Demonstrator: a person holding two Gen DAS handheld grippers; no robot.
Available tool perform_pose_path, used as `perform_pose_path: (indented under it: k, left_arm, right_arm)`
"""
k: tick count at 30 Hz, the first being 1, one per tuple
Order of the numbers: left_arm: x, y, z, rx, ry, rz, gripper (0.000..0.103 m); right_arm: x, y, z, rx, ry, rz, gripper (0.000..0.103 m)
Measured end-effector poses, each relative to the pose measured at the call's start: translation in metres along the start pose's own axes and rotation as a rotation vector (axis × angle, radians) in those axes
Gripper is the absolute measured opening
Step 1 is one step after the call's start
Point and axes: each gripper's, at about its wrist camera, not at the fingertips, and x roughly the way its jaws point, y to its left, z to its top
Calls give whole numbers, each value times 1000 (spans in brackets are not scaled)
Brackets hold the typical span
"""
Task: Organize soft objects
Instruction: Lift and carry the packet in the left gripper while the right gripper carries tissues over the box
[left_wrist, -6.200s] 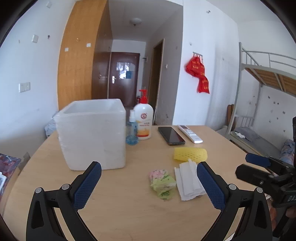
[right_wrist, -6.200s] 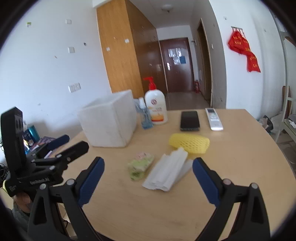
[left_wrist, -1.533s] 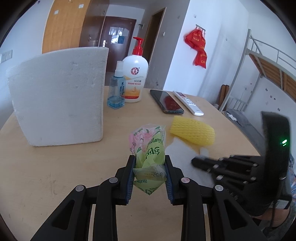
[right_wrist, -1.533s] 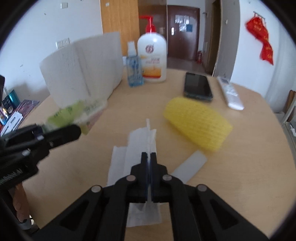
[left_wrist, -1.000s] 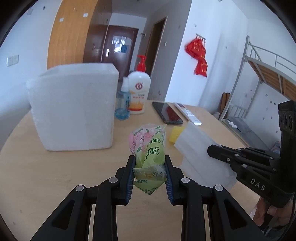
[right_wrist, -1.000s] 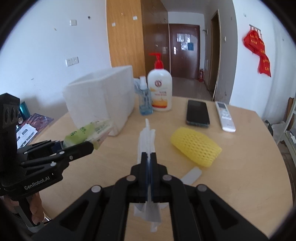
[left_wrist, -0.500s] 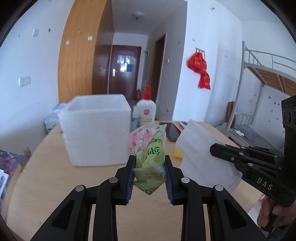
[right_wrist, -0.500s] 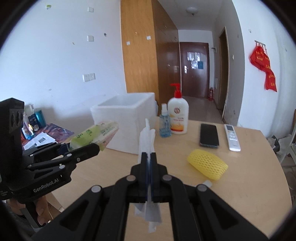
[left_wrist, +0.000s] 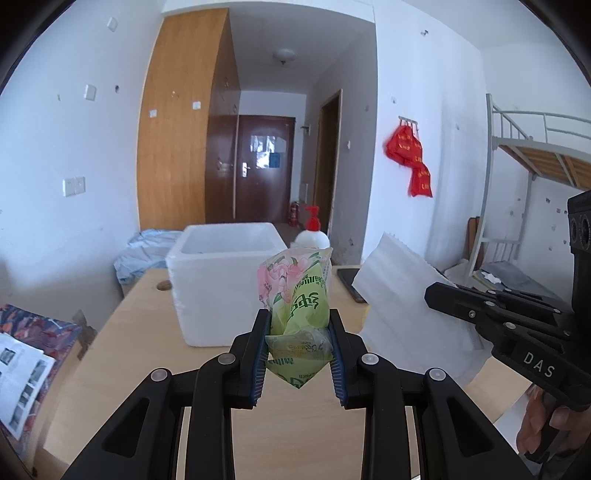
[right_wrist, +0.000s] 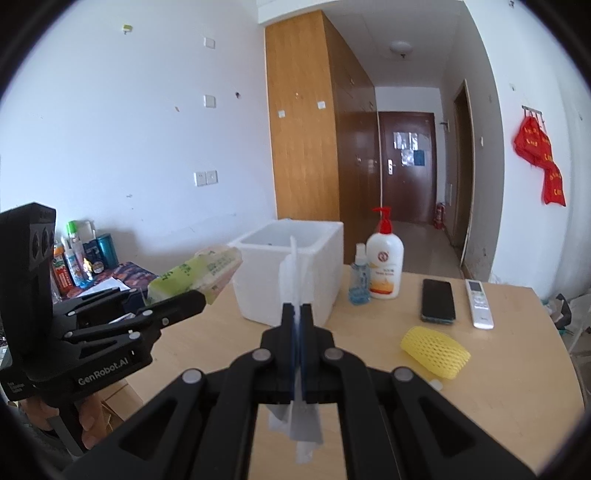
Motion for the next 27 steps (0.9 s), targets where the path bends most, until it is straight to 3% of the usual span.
perform_pose_path:
  k: [15,27]
  left_arm:
    - [-32,23,0,-17,-48,75,31]
    - [-33,43,4,-38,-48,123,31]
  right_arm:
    - [4,35,11,-46,-42,82,4]
    - [19,53,20,-56,-57,133,4]
